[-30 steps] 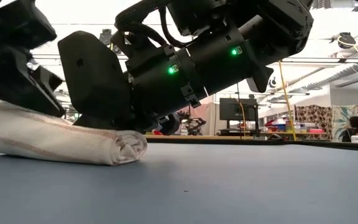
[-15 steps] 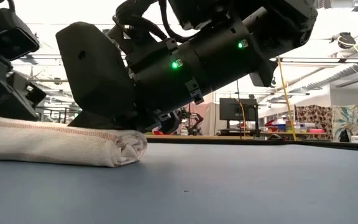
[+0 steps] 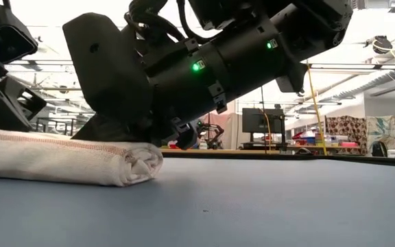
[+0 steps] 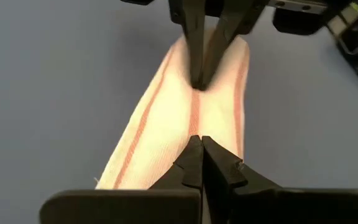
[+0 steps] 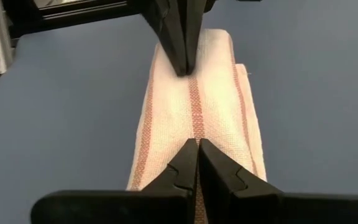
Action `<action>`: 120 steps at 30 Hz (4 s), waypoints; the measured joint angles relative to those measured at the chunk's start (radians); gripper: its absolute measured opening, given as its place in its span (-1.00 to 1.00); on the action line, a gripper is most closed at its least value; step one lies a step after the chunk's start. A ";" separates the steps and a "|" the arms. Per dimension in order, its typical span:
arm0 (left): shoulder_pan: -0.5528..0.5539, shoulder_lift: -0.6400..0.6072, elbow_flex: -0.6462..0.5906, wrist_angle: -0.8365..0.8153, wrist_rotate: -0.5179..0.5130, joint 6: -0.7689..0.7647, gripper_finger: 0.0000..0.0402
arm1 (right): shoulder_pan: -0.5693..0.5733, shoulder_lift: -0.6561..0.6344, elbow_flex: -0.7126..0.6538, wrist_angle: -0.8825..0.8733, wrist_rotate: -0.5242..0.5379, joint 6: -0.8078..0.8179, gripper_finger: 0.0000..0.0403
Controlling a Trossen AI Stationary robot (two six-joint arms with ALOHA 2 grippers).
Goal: Roll towel
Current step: Roll the white towel, then return to Home Position
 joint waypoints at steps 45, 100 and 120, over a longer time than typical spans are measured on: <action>-0.001 -0.242 0.001 -0.162 -0.034 0.039 -0.98 | 0.064 -0.306 -0.005 -0.437 -0.002 -0.080 -0.95; 0.660 0.041 0.024 0.515 0.360 0.719 -0.98 | -0.036 -1.427 -1.174 -0.050 -0.002 -0.331 -0.95; 0.684 -0.234 -0.186 0.509 0.362 0.723 -0.98 | -0.053 -1.752 -1.369 -0.072 -0.007 -0.297 -0.95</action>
